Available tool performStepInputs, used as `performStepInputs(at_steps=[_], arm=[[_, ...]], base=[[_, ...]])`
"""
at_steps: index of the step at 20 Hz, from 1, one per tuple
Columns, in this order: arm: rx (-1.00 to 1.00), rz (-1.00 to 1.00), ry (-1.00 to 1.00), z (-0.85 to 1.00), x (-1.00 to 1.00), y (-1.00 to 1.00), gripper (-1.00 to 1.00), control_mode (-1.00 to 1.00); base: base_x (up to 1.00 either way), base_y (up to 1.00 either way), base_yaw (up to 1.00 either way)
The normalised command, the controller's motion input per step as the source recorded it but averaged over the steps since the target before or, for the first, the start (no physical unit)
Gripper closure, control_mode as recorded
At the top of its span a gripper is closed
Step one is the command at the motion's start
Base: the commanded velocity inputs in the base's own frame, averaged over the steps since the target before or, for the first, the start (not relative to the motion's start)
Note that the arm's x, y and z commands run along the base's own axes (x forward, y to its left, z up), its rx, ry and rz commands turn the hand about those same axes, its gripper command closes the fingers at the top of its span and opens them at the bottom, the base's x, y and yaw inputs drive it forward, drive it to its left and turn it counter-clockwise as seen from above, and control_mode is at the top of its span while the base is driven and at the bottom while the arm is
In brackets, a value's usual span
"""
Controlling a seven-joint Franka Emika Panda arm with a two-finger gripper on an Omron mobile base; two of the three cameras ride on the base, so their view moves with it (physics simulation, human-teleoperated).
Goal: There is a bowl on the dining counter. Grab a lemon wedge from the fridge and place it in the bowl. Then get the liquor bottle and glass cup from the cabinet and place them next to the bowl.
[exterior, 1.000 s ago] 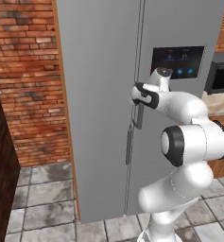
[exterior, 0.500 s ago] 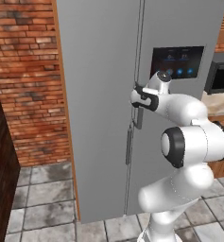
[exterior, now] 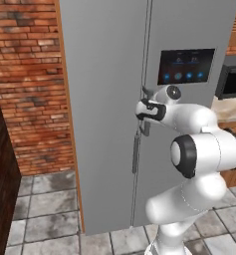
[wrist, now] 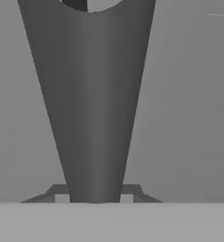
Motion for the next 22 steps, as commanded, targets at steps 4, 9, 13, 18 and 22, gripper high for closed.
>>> performStepInputs(at_steps=[4,9,13,18,22], arm=[[-0.07,0.00,0.04,-0.18,0.07,0.05,1.00,-1.00],[-0.05,-0.06,0.00,-0.17,-0.59,0.03,1.00,-1.00],[0.00,-0.11,0.00,0.00,-1.00,-0.06,1.00,-1.00],[0.00,-0.09,0.00,0.00,-1.00,-0.17,1.00,-1.00],[0.00,-0.04,0.00,0.00,-1.00,-0.29,1.00,-1.00]], base=[[0.00,0.00,0.00],[0.00,0.00,0.00],[0.00,0.00,0.00],[0.00,0.00,0.00],[0.00,0.00,0.00]])
